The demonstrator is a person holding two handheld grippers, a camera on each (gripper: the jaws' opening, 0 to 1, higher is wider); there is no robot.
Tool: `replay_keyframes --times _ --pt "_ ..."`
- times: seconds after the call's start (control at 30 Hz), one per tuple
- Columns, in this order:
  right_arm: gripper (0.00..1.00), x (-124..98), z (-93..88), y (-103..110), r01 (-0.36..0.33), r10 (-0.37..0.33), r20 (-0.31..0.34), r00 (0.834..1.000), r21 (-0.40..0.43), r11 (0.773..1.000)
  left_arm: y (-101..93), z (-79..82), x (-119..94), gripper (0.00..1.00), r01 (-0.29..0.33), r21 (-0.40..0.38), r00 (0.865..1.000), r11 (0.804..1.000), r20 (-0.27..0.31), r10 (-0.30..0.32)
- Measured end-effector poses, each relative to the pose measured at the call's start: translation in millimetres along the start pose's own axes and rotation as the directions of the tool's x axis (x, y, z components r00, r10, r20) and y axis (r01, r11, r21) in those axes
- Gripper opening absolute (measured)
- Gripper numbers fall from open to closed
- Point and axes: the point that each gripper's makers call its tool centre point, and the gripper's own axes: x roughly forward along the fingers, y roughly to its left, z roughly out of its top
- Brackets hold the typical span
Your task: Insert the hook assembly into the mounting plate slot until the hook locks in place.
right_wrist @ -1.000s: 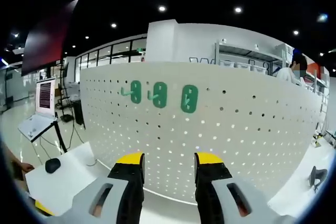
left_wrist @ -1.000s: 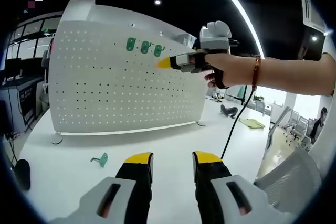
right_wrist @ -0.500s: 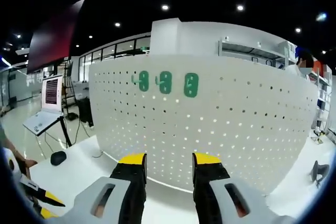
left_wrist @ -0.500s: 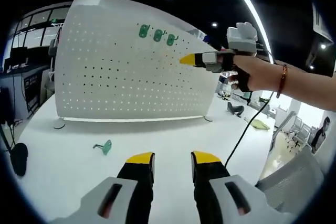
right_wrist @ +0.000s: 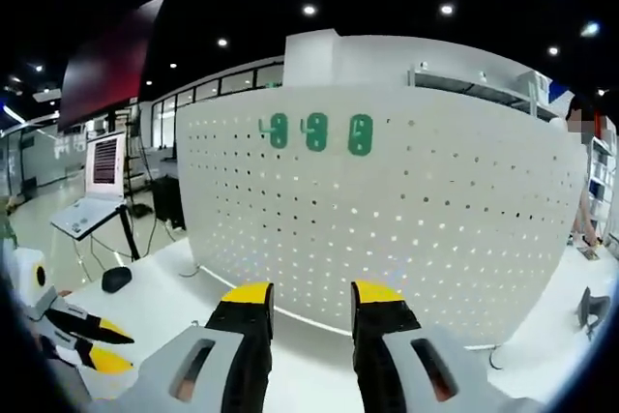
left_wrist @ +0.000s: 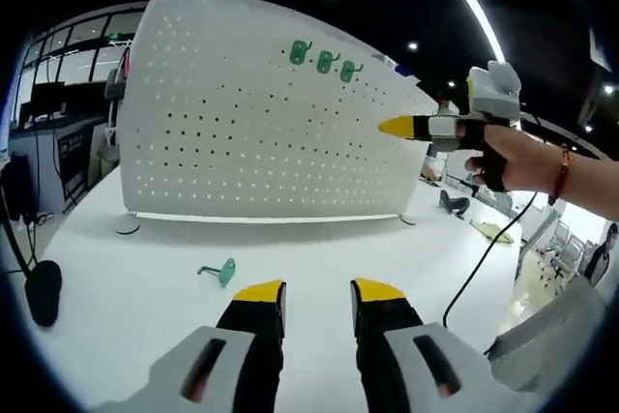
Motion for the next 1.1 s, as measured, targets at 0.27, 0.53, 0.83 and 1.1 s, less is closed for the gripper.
replay_keyframes --times 0.27,0.53,0.83,1.1 --pt "0.31 -5.6 -14.0 -1.9 -0.011 0.012 -0.023 1.0 0.011 1.0 17.0 -3.7 9.9 0.28 -0.019 0.006 0.999 1.0 -0.031 0.019" --pt "0.32 -9.1 -23.4 -3.2 -0.033 0.033 -0.025 0.999 0.023 0.999 31.2 -12.8 17.8 0.28 -0.045 0.01 0.997 0.999 -0.069 0.046" --pt "0.37 -14.2 -25.3 1.3 -0.081 0.081 0.003 0.997 0.058 0.995 47.2 -18.7 24.5 0.29 -0.098 0.033 0.99 0.995 -0.095 0.101" --pt "0.37 -23.2 -25.6 0.0 -0.103 0.103 0.004 0.995 0.051 0.993 56.7 -20.8 31.5 0.29 -0.112 0.037 0.987 0.993 -0.113 0.116"
